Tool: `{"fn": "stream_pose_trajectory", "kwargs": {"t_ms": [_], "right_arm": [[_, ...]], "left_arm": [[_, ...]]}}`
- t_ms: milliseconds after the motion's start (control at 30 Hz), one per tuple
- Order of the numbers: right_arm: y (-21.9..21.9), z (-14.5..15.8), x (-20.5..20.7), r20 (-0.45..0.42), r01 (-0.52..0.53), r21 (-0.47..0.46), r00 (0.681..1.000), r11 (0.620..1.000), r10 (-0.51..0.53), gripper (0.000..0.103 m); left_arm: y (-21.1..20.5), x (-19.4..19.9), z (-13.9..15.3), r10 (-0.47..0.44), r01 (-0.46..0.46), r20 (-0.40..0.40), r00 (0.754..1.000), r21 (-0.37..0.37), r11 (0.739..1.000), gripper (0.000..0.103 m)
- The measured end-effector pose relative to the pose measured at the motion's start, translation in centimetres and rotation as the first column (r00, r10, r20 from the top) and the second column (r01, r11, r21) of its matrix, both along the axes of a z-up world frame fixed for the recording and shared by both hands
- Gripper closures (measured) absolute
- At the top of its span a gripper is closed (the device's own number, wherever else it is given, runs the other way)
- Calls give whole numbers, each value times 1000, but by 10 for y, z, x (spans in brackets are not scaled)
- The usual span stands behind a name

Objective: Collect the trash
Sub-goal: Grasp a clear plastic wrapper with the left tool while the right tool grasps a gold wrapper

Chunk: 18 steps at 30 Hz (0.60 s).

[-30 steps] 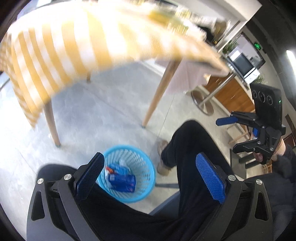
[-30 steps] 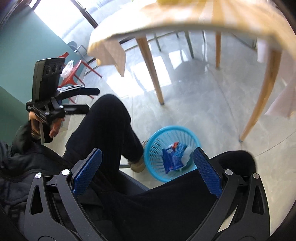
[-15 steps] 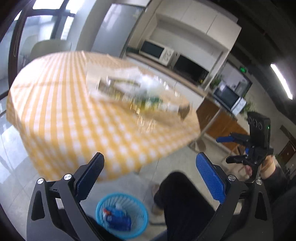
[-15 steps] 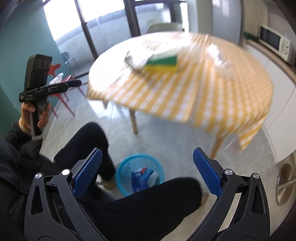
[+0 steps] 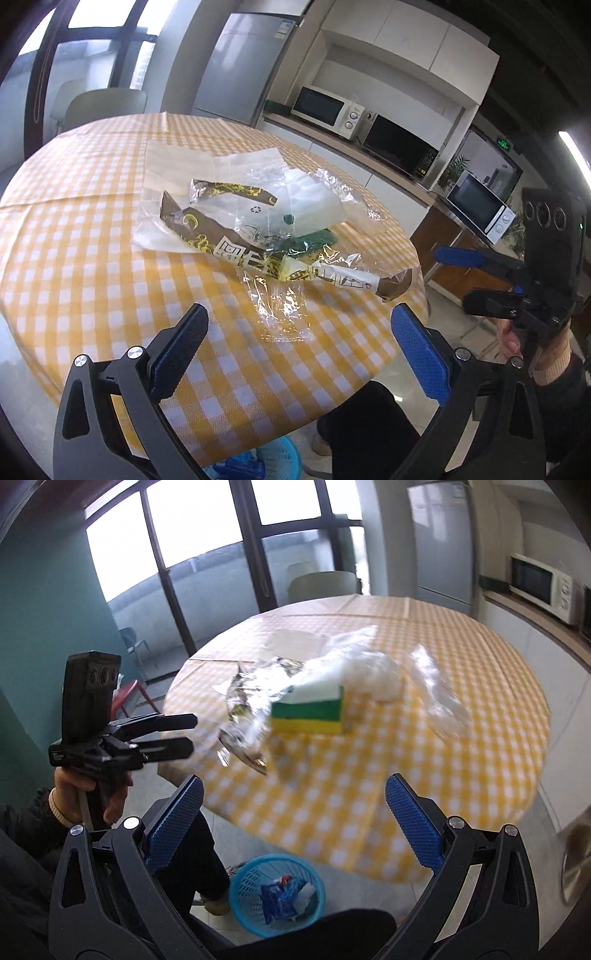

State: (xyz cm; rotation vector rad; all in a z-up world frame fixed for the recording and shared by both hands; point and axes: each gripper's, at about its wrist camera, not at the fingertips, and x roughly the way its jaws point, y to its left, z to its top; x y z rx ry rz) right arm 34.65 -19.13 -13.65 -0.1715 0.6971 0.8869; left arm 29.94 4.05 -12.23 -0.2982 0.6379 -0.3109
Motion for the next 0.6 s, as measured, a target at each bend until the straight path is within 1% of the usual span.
{"fn": "stream_pose_trajectory", "kwargs": {"t_ms": [100, 167, 233, 300, 333, 367, 433, 467, 500, 533, 600], "right_arm": [[22, 1, 4, -12, -50, 23, 999, 998, 50, 9], [32, -1, 10, -31, -62, 26, 998, 998, 62, 9], [40, -3, 17, -53, -63, 28, 997, 998, 65, 13], [44, -6, 23, -71, -69, 32, 995, 997, 71, 25], [47, -9, 25, -82, -70, 26, 994, 997, 72, 29], [50, -12, 28, -86, -67, 11, 994, 998, 68, 36], [55, -17, 31, -98, -67, -13, 993, 998, 65, 45], [56, -20, 31, -105, -68, -15, 992, 998, 66, 55], [56, -21, 31, -104, -66, -14, 993, 998, 64, 72], [55, -21, 30, -95, -52, -15, 994, 999, 50, 74], [49, -21, 28, -88, -36, -8, 995, 999, 35, 76]], "left_arm": [[0, -7, 1, 12, -13, 17, 1000, 45, 999, 6], [4, -13, 2, 6, -7, 33, 999, 55, 998, 6], [7, -17, 2, 6, -9, 42, 999, 68, 998, 6], [8, -21, 2, 11, -15, 44, 999, 79, 997, 6], [10, -23, 2, 15, -19, 49, 999, 83, 996, 6], [12, -25, 1, 14, -18, 47, 999, 81, 997, 6], [15, -27, -1, 18, -21, 40, 999, 72, 997, 6], [17, -27, -1, 23, -25, 39, 999, 67, 997, 6], [18, -27, -2, 22, -24, 33, 999, 60, 998, 6], [19, -26, -3, 23, -25, 28, 999, 55, 998, 6], [19, -23, -4, 28, -29, 21, 999, 59, 998, 6]]}}
